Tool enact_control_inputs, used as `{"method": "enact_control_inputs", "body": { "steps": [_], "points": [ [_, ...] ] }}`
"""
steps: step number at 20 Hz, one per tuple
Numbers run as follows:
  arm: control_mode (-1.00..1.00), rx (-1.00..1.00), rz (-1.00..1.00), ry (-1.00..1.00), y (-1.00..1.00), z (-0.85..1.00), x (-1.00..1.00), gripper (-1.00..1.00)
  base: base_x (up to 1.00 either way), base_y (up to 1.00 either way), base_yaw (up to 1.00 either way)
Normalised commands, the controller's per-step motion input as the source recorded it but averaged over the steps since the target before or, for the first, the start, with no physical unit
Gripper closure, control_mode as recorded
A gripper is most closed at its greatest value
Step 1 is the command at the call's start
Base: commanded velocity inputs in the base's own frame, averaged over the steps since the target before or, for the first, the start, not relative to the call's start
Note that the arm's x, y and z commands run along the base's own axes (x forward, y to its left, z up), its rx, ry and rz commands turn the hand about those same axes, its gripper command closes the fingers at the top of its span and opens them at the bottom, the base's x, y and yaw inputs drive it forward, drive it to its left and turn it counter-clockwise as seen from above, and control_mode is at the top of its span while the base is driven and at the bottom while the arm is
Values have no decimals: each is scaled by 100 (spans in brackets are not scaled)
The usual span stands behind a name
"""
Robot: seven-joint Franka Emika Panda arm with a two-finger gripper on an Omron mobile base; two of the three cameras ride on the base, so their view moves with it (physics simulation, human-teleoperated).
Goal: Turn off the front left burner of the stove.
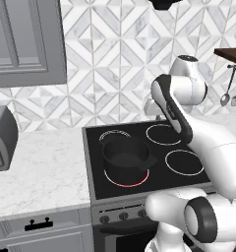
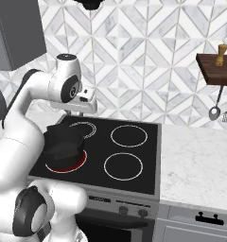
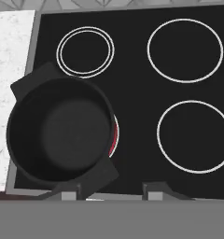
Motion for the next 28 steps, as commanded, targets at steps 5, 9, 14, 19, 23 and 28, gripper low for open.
{"method": "enact_control_inputs", "body": {
  "steps": [5,9,14,19,23,28],
  "points": [
    [-100,-7,4,2,25,-18,-36,-100,0,0,0],
    [-100,-20,7,0,70,-55,-78,-100,0,0,0],
    [-100,-18,7,0,65,-56,-87,-100,0,0,0],
    [-100,-18,4,-1,62,-60,-91,-100,0,0,0],
    [-100,-25,5,-2,89,-95,-99,-100,0,0,0],
    [-100,-26,4,-5,98,-99,-72,-100,0,0,0]
  ]
}}
